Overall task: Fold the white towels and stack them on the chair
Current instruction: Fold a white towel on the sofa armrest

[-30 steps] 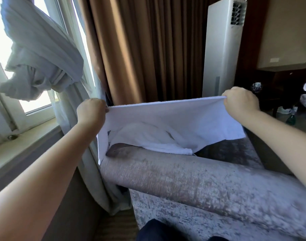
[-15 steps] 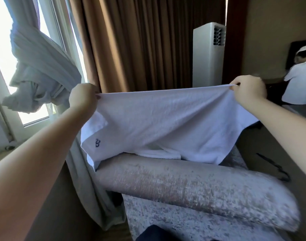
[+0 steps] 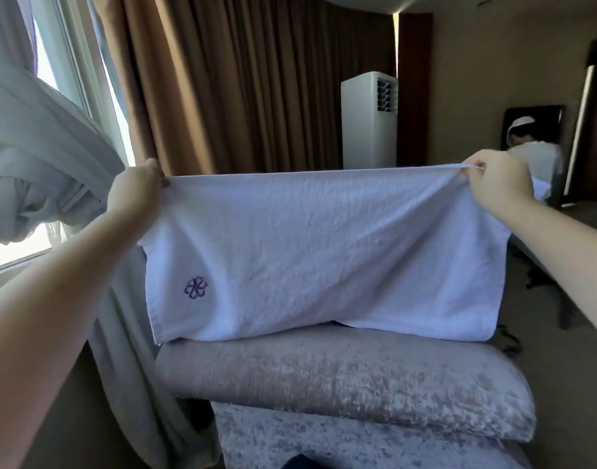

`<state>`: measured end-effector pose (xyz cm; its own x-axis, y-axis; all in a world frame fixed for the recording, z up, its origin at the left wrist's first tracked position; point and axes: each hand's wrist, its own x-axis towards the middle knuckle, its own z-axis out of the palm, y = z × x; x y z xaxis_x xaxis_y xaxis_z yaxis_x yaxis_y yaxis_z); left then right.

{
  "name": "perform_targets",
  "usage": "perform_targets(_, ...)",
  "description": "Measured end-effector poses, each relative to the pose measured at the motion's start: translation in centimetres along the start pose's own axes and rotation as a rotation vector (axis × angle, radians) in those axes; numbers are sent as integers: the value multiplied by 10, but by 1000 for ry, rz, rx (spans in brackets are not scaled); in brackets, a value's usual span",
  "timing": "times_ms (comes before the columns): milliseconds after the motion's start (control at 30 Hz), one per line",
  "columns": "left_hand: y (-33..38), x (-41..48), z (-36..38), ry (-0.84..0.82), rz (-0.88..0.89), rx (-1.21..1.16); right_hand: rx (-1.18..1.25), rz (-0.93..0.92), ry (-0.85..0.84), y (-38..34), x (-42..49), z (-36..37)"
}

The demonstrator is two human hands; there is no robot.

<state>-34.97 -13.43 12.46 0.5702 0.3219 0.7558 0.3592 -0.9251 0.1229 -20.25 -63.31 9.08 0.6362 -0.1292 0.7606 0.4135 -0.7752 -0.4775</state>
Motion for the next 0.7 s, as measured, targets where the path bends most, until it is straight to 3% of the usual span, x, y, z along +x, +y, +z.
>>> perform_targets(533,59,18,126,-224,120,-137,-120,231,-144,73,12,73)
perform_targets(633,78,55,115,-193,101,-120,-128,233,-118,69,39,79)
perform_targets(700,84,88,103,-84,157,-91,-118,209,-35,58,62,73)
